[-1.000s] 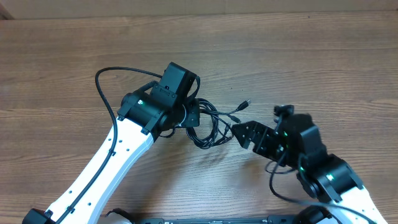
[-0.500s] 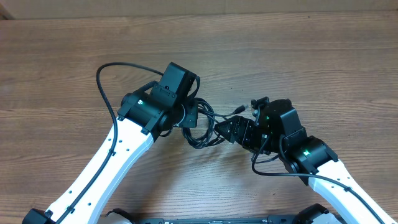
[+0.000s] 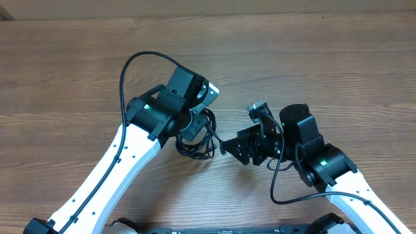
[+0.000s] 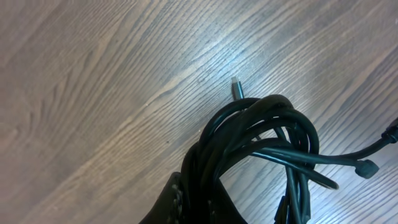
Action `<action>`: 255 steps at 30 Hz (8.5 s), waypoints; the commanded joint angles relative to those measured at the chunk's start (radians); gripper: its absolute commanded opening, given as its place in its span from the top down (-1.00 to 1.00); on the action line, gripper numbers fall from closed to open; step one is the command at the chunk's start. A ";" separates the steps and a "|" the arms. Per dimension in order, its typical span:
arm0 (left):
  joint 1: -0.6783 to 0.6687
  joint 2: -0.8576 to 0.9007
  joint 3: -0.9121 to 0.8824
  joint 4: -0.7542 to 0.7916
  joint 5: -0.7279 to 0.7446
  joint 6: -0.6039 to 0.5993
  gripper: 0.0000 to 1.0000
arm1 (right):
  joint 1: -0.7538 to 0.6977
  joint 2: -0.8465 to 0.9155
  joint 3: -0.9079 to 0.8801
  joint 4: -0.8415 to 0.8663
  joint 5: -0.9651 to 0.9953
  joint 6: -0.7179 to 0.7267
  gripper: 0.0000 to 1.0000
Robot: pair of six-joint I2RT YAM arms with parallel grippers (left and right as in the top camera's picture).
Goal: Untangle cables
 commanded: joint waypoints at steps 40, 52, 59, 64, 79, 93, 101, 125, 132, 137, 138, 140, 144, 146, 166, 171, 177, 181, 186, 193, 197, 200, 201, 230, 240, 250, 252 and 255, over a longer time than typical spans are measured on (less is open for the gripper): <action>0.046 -0.032 0.089 -0.008 0.279 -0.498 -0.99 | 0.218 0.055 0.054 0.061 0.568 0.283 0.92; 0.144 -0.068 0.037 -0.143 0.174 -0.980 -0.99 | 0.218 -0.042 0.063 0.063 0.539 0.510 0.92; 0.143 -0.068 -0.211 0.189 0.504 -1.124 -0.99 | 0.218 -0.137 0.067 0.072 0.508 0.594 0.92; 0.114 -0.068 -0.407 0.579 0.632 -1.255 -0.99 | 0.219 -0.144 0.067 0.081 0.456 0.652 0.92; 0.032 -0.067 -0.547 0.835 0.599 -1.238 0.62 | 0.218 -0.143 0.067 0.114 0.409 0.651 0.92; 0.242 -0.097 -0.523 0.626 0.495 -0.808 0.92 | 0.219 -0.145 0.067 -0.092 0.375 0.644 0.92; 0.179 -0.141 -0.517 0.618 0.432 -0.745 0.91 | 0.219 -0.145 0.067 0.030 0.019 0.652 0.92; -0.035 -0.250 -0.517 0.613 0.610 -0.640 0.92 | 0.219 0.097 0.066 0.088 0.515 0.793 0.92; -0.059 -0.249 -0.517 0.625 0.968 -0.483 0.91 | 0.218 0.209 0.066 0.203 0.686 0.779 0.90; -0.050 -0.249 -0.517 0.626 1.098 -0.358 0.91 | 0.219 0.223 0.066 0.214 0.697 0.655 0.03; -0.040 -0.249 -0.517 0.615 1.074 -0.346 0.92 | 0.219 0.214 0.066 0.204 0.673 0.639 -0.37; -0.004 -0.249 -0.517 0.590 0.983 -0.343 0.92 | 0.219 0.185 0.067 0.174 0.608 0.638 -0.77; 0.096 -0.249 -0.517 0.581 0.857 -0.343 0.92 | 0.219 0.069 0.067 0.076 0.495 0.638 -1.00; 0.151 -0.249 -0.517 0.580 0.838 -0.341 0.91 | 0.219 -0.019 0.067 0.006 0.467 0.637 -1.00; 0.224 -0.215 -0.518 0.490 1.547 0.140 0.91 | 0.216 -0.466 0.066 -0.185 0.533 0.022 -1.00; 0.198 -0.209 -0.518 0.434 1.538 0.187 0.91 | 0.215 -0.426 0.066 -0.106 0.524 -0.035 -1.00; 0.148 -0.209 -0.519 0.404 1.482 0.190 0.92 | 0.215 -0.371 0.067 -0.051 0.491 -0.090 -0.97; 0.134 -0.209 -0.519 0.396 1.461 0.190 0.91 | 0.214 -0.300 0.071 -0.045 0.488 -0.098 -0.93; 0.110 -0.209 -0.519 0.335 1.447 0.255 0.91 | 0.214 -0.223 0.115 -0.024 0.488 -0.098 -0.90; 0.090 -0.209 -0.519 0.250 1.503 0.359 0.92 | 0.196 -0.130 0.139 -0.027 0.536 -0.096 -0.82; 0.090 -0.210 -0.519 0.232 1.526 0.376 0.91 | 0.119 -0.080 0.139 -0.018 0.536 -0.048 -0.82; 0.090 -0.210 -0.519 0.211 1.583 0.406 0.91 | 0.011 -0.047 0.139 -0.007 0.486 -0.031 -0.86; 0.090 -0.210 -0.519 0.211 1.621 0.427 0.91 | -0.038 -0.030 0.139 -0.007 0.447 -0.031 -0.86; 0.102 -0.218 -0.518 0.287 0.579 -0.305 0.92 | -0.430 0.090 0.139 -0.248 -0.143 0.195 -1.00; 0.085 -0.218 -0.484 0.197 0.537 -0.172 0.92 | -0.290 0.116 0.137 -0.255 -0.213 0.510 -0.93; 0.013 -0.218 -0.406 0.157 0.476 -0.084 0.92 | -0.094 0.189 0.137 -0.132 0.019 0.830 -0.66; 0.001 -0.218 -0.406 0.154 0.471 -0.084 0.91 | -0.093 0.206 0.137 -0.121 0.024 0.858 -0.54; -0.014 -0.218 -0.406 0.155 0.468 -0.083 0.92 | -0.093 0.234 0.137 -0.119 0.017 0.865 -0.46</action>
